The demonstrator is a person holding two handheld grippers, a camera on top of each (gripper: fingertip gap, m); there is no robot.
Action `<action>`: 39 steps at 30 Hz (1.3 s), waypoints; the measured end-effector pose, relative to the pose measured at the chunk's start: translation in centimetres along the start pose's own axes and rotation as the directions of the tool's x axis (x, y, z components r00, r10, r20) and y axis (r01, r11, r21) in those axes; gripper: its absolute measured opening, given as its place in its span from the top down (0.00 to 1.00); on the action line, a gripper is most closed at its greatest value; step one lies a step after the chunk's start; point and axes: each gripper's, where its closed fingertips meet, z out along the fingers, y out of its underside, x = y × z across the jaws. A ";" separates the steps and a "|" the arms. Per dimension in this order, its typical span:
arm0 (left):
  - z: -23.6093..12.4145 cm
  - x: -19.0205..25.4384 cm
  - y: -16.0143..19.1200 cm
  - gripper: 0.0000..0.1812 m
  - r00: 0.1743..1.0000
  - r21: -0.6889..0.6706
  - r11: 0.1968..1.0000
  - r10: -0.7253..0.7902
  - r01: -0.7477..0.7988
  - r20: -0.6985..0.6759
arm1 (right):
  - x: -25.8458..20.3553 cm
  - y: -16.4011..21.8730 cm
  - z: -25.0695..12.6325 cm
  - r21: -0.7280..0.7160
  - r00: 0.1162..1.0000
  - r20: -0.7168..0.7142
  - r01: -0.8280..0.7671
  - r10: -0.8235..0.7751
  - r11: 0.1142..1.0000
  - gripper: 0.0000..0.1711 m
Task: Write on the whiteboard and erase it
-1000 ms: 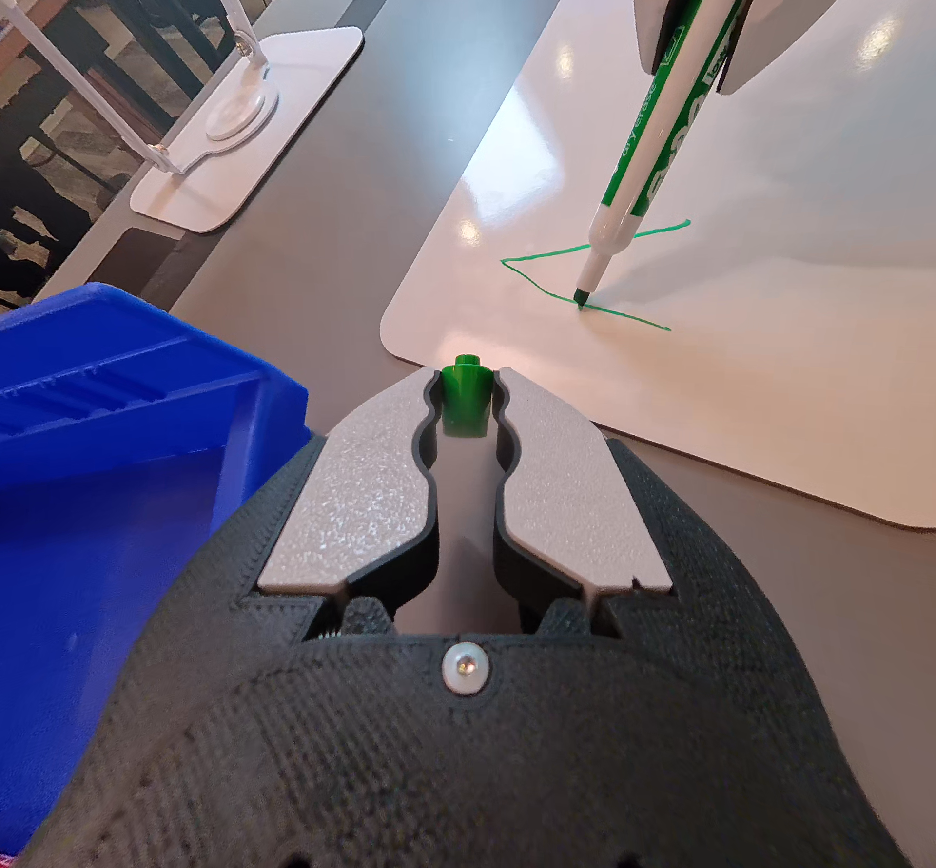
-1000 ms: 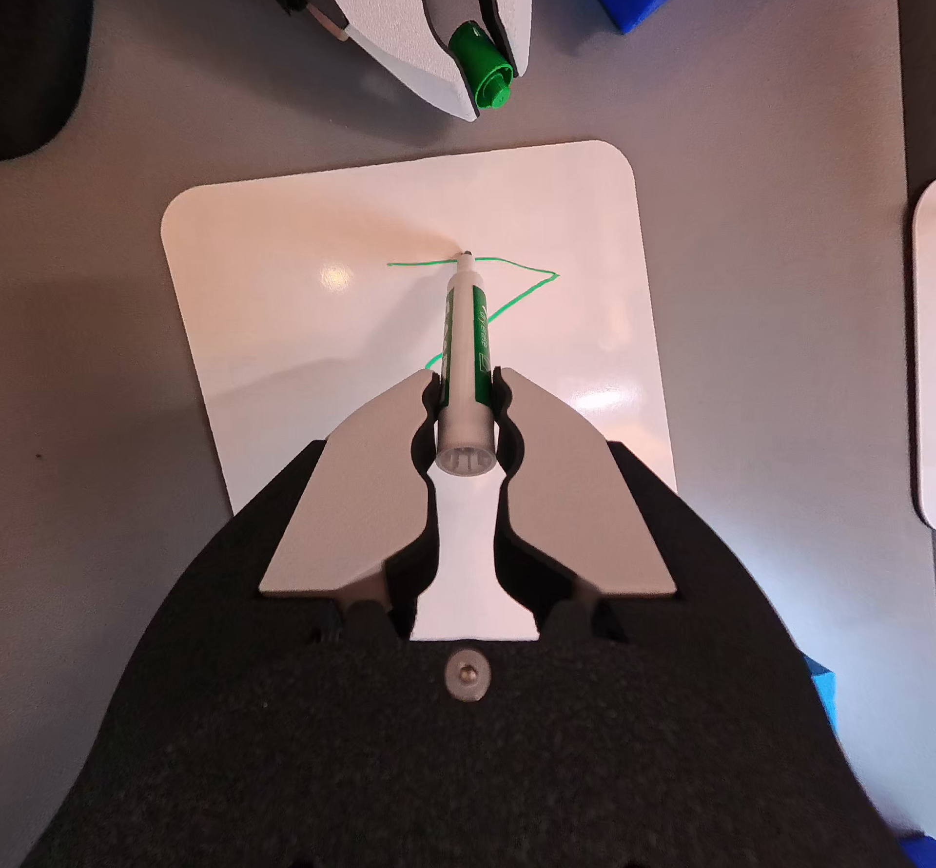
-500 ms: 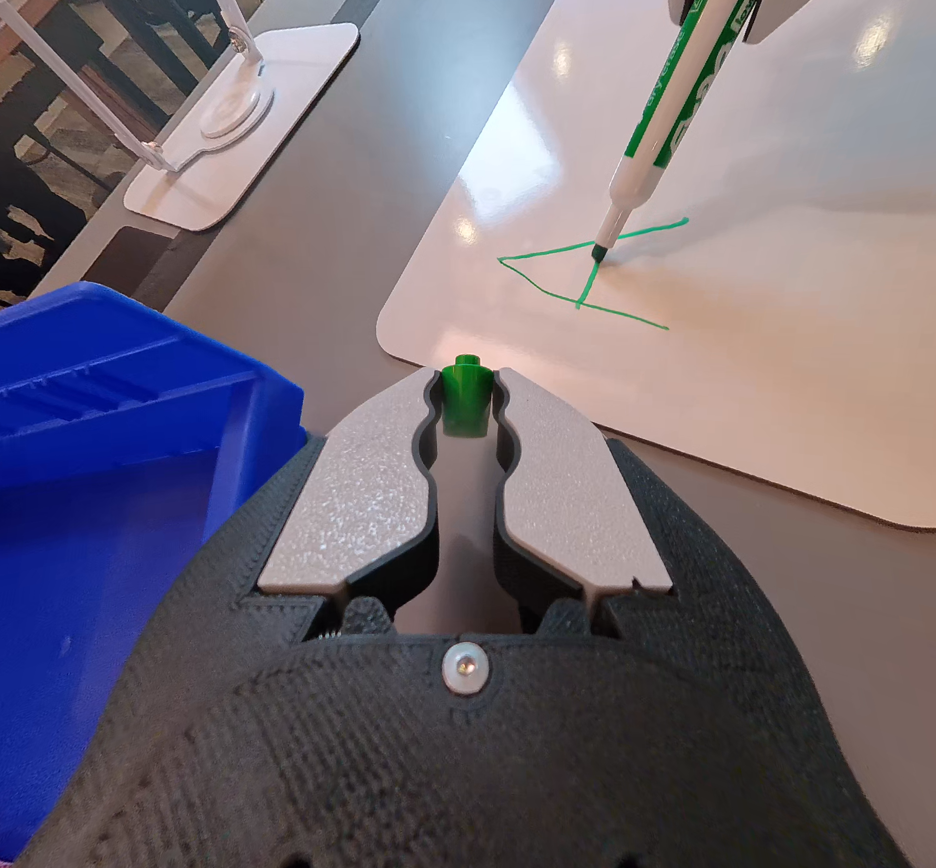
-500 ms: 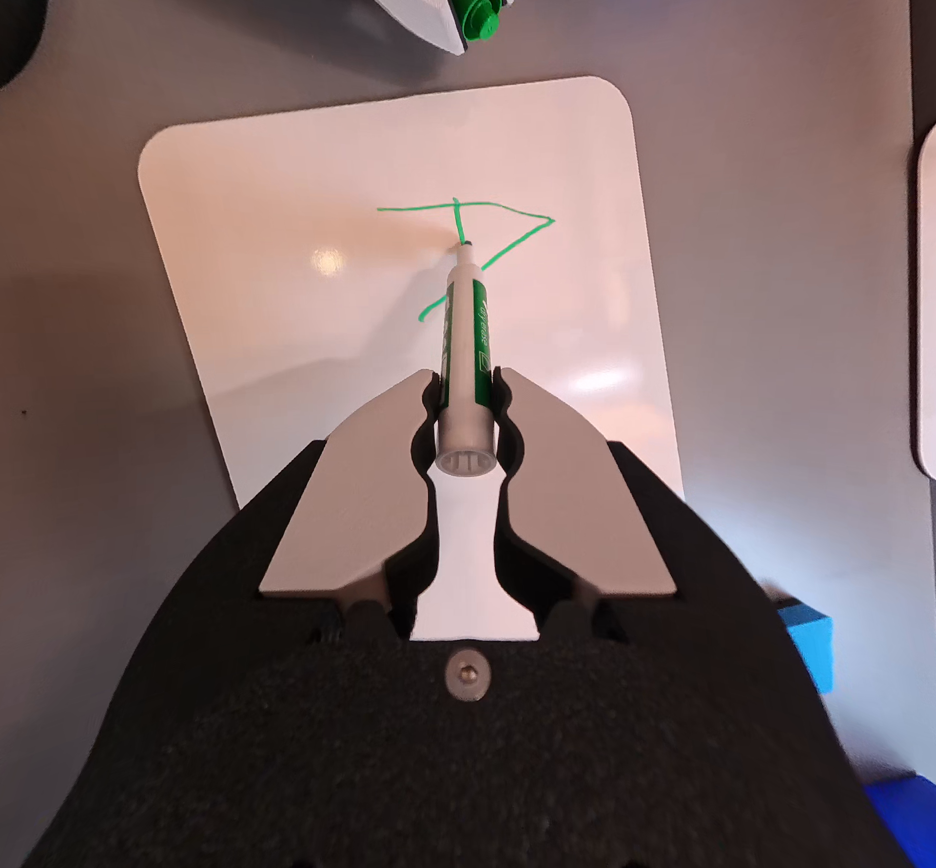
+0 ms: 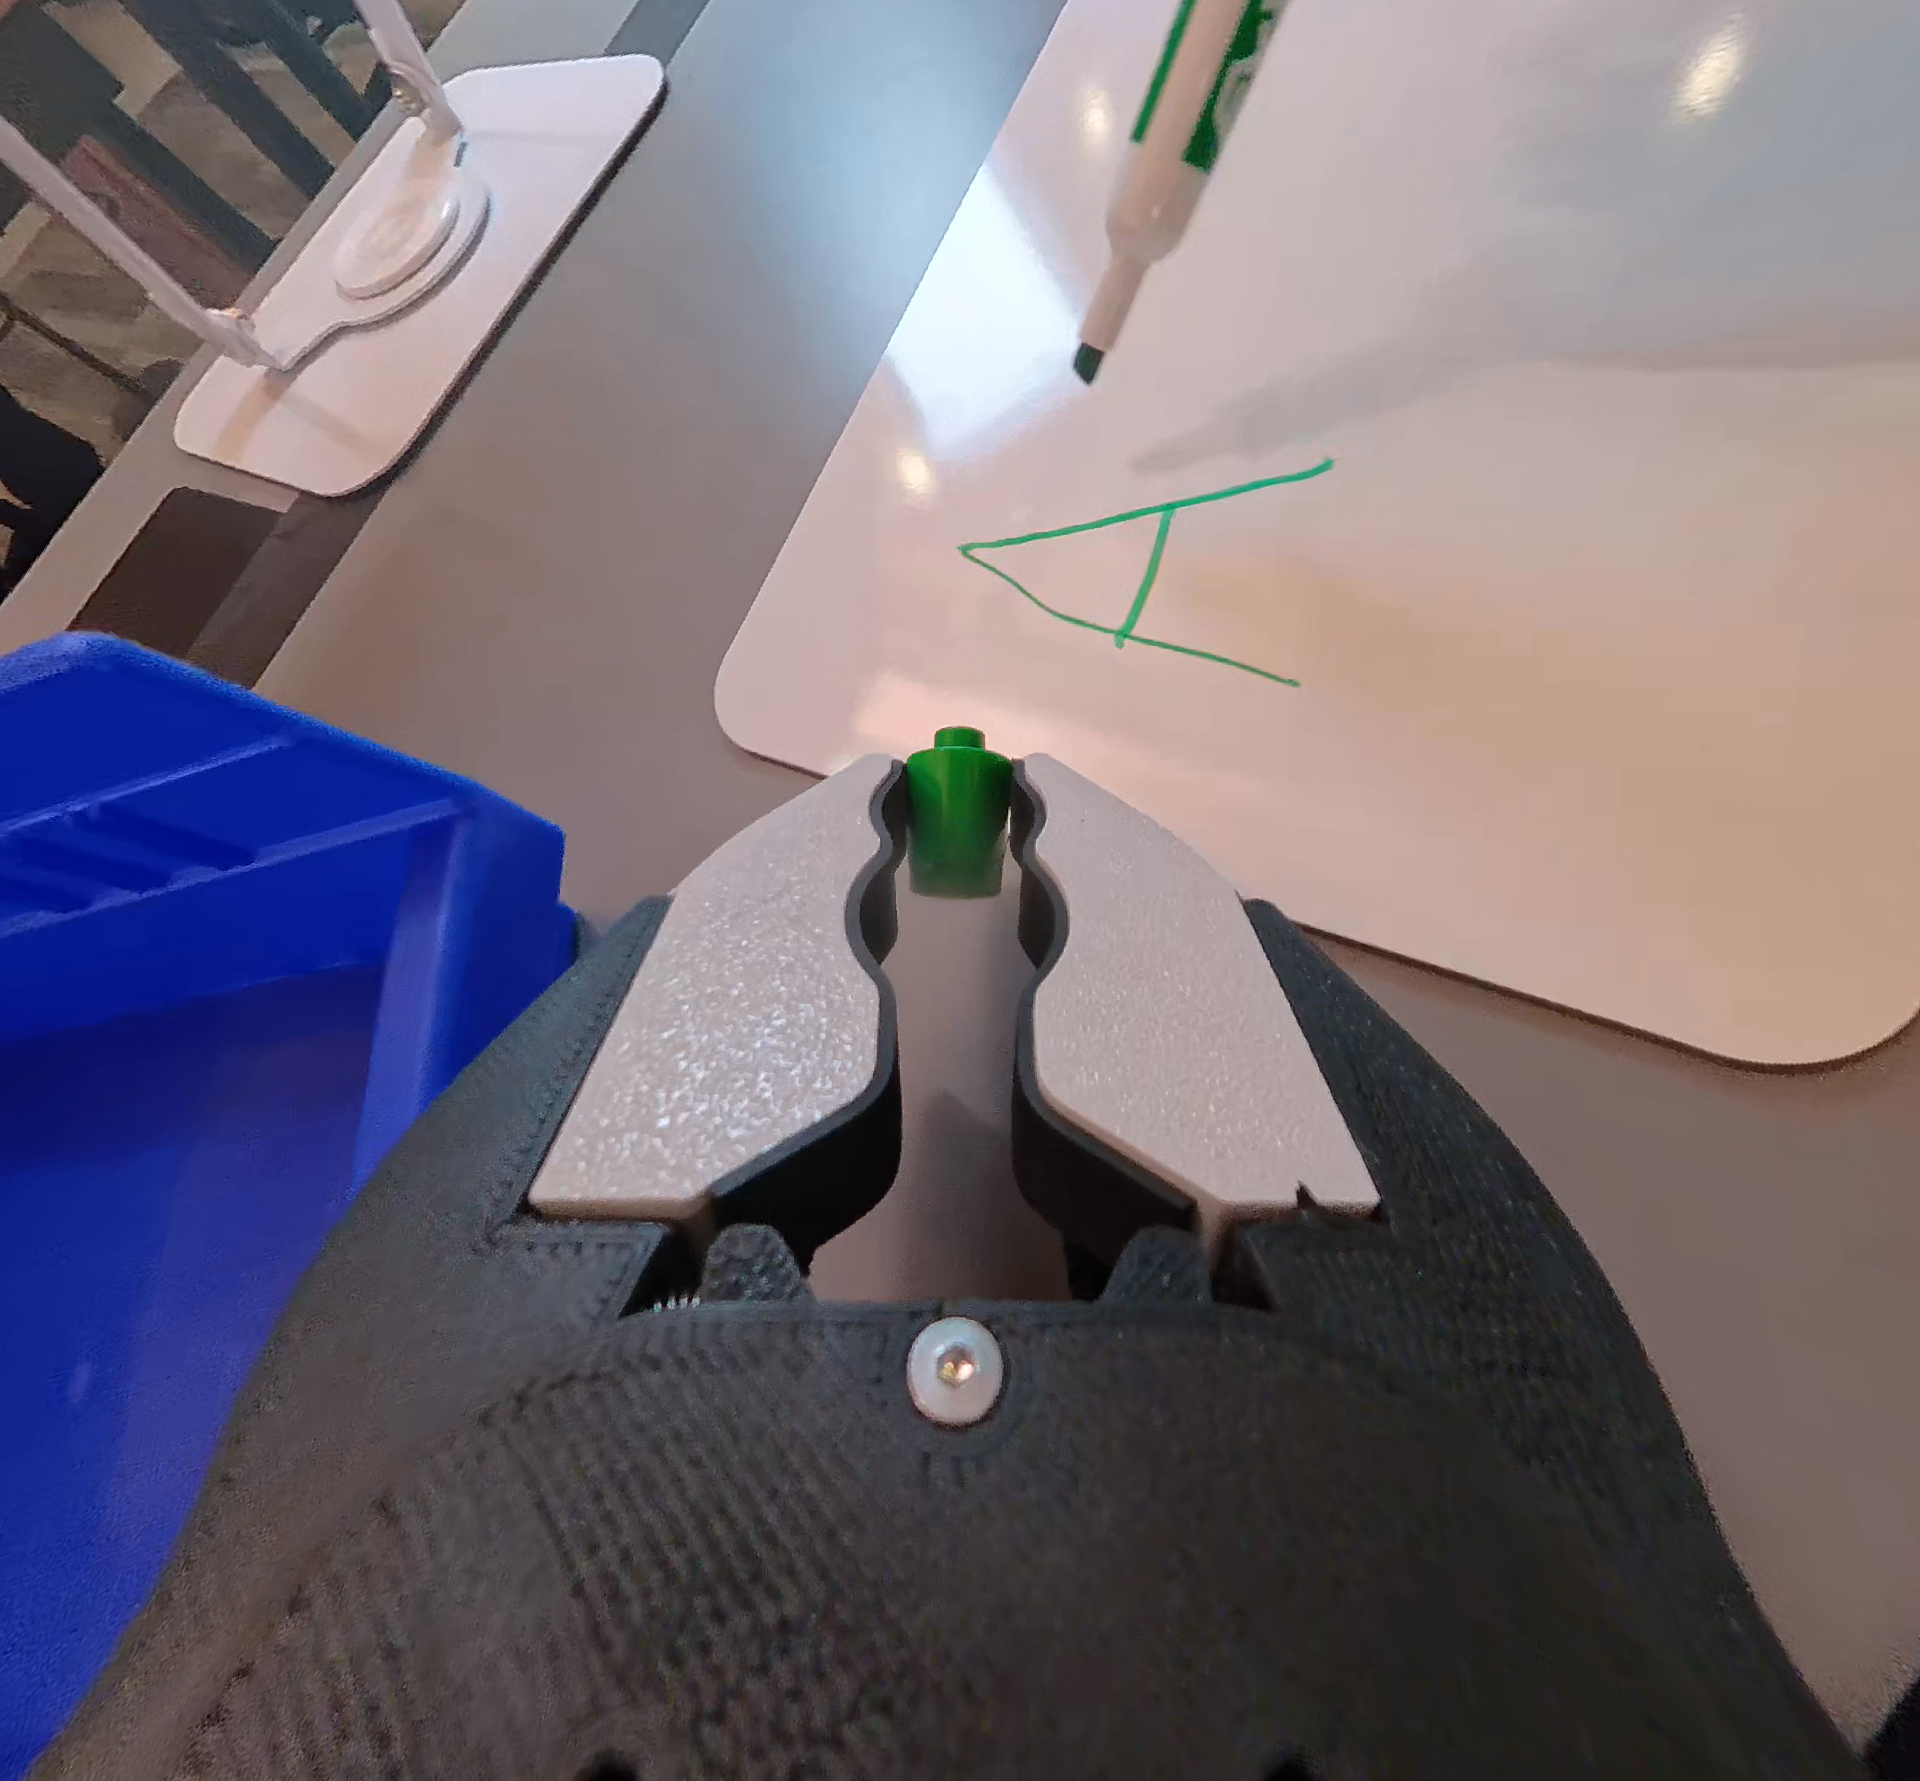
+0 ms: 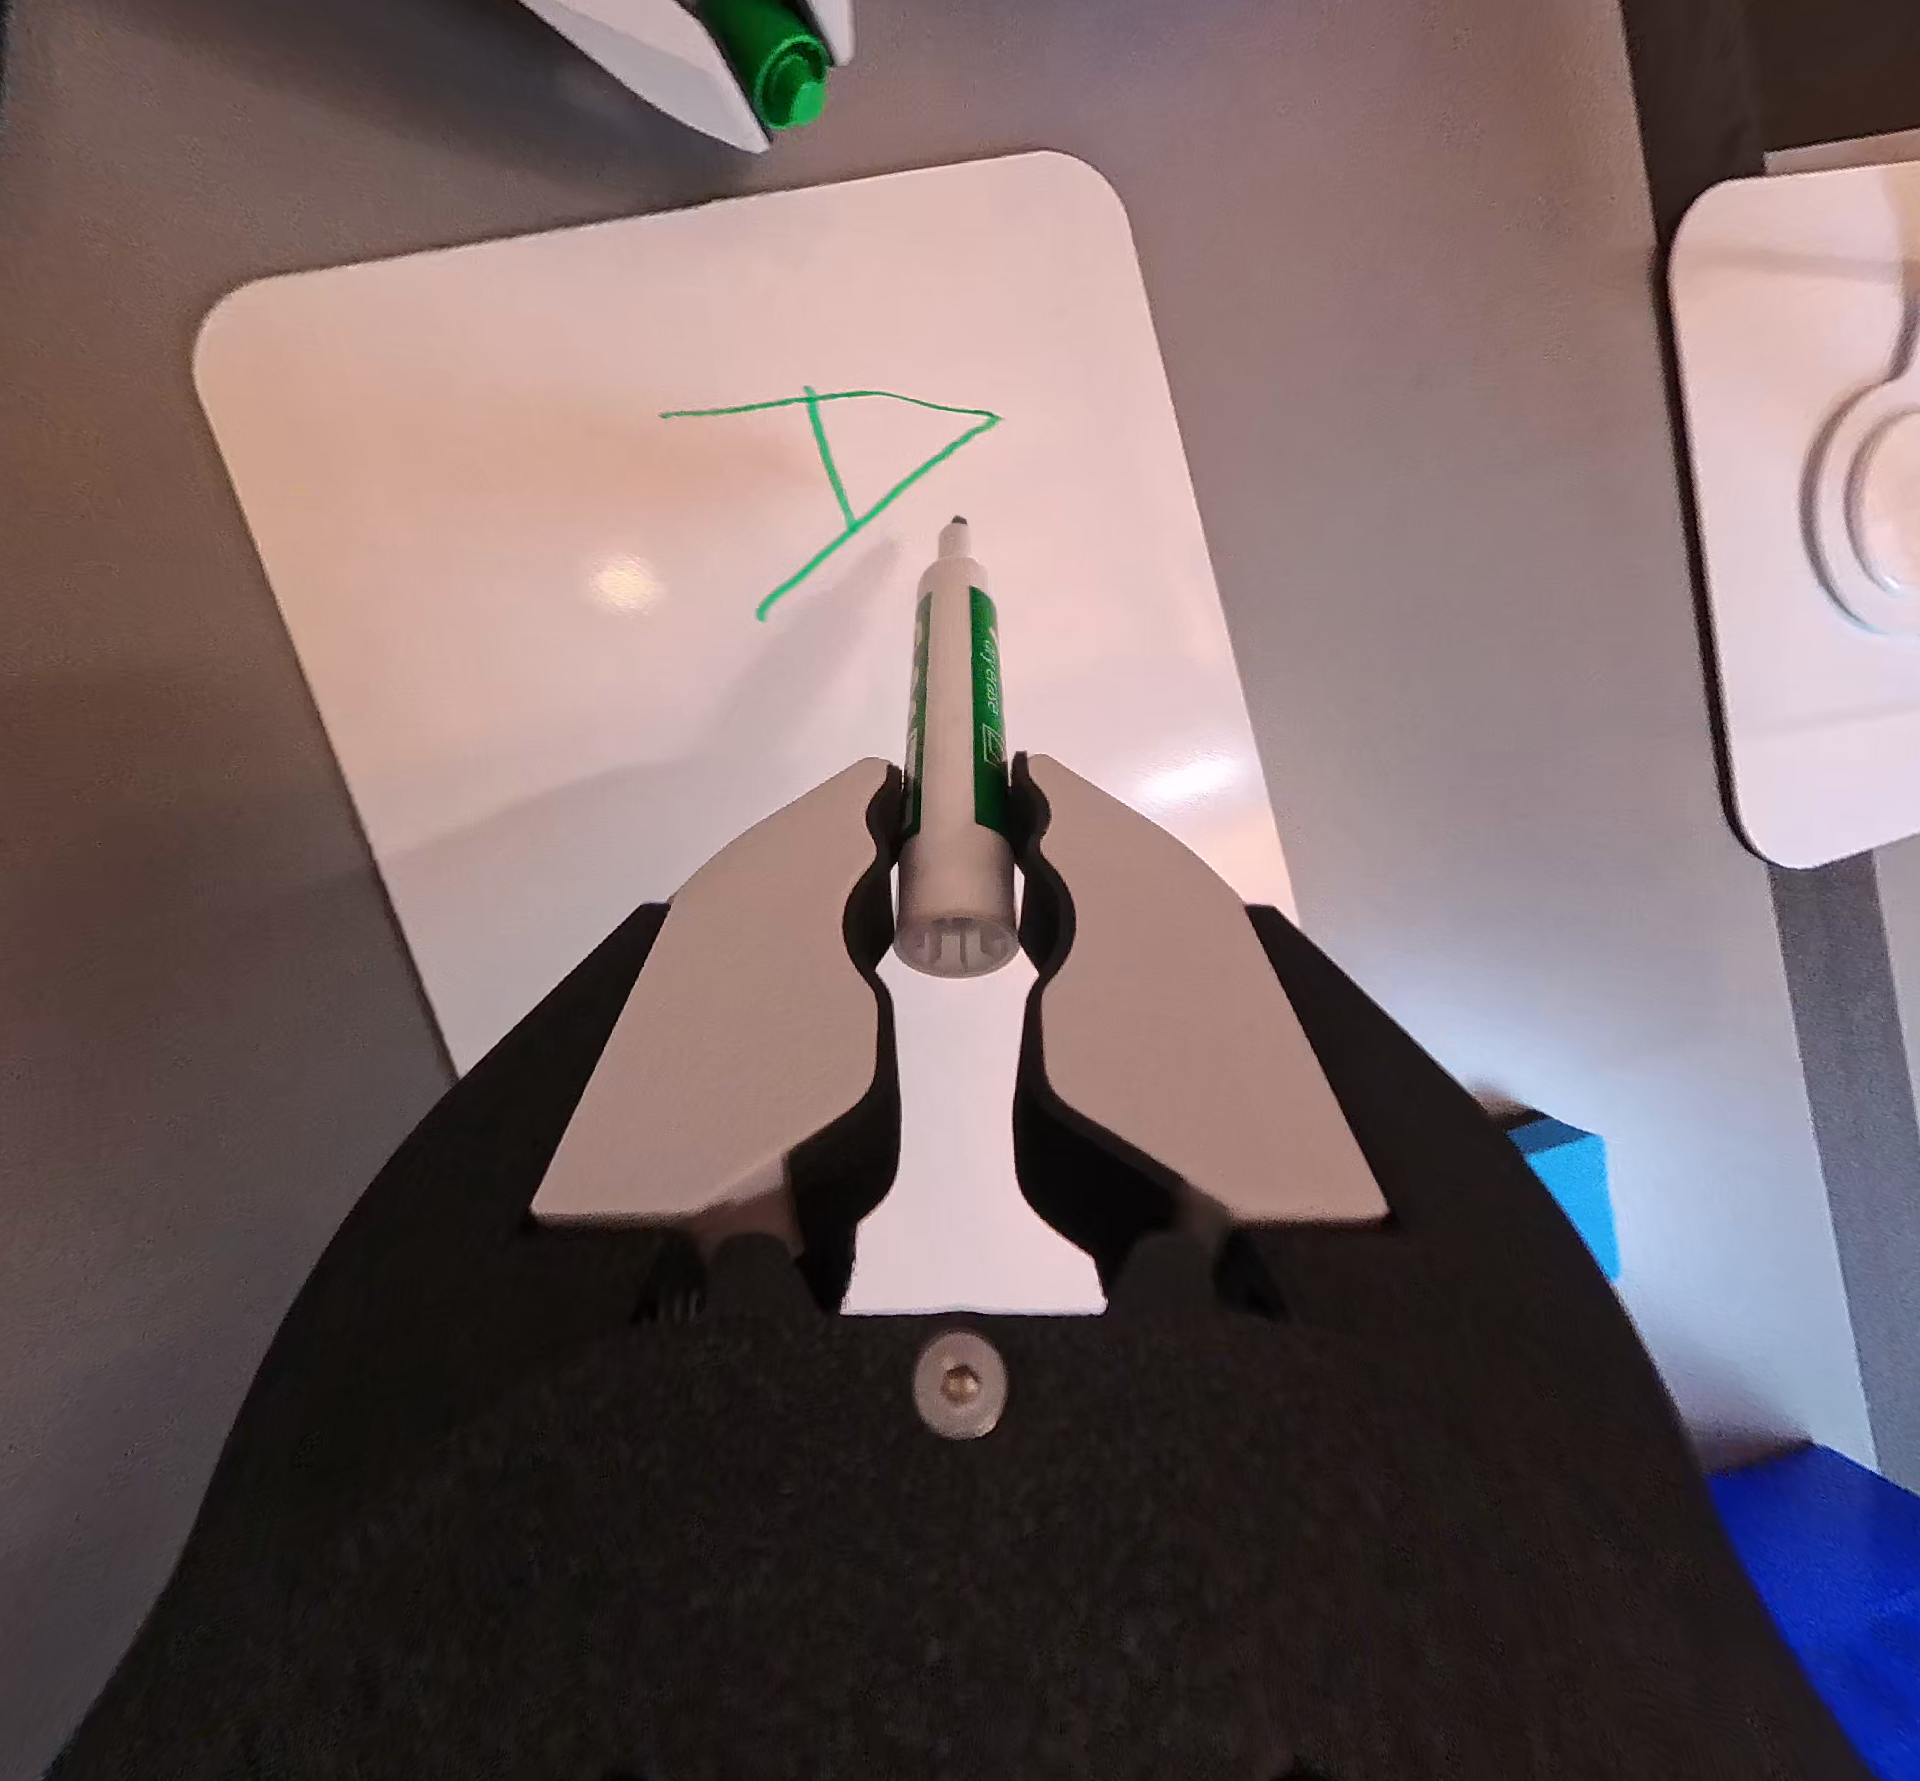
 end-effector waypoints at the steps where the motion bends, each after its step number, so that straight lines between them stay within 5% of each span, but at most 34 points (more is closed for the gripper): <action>1: 0.0 0.3 -0.2 0.90 1.000 -0.002 1.000 0.003 -0.003 -0.011 | 0.2 0.2 0.0 -0.007 1.000 -0.006 -0.003 0.003 1.000 0.88; 17: -1.7 9.4 -0.1 0.90 0.896 -0.341 0.886 0.160 -0.316 -0.415 | 1.1 0.8 -0.5 -0.067 0.999 -0.028 0.025 -0.027 0.997 0.88; 39: -2.0 11.2 0.5 0.90 0.834 -0.442 0.881 -0.112 -0.167 -0.540 | 1.3 0.6 0.1 -0.092 1.000 -0.011 0.023 -0.024 0.995 0.88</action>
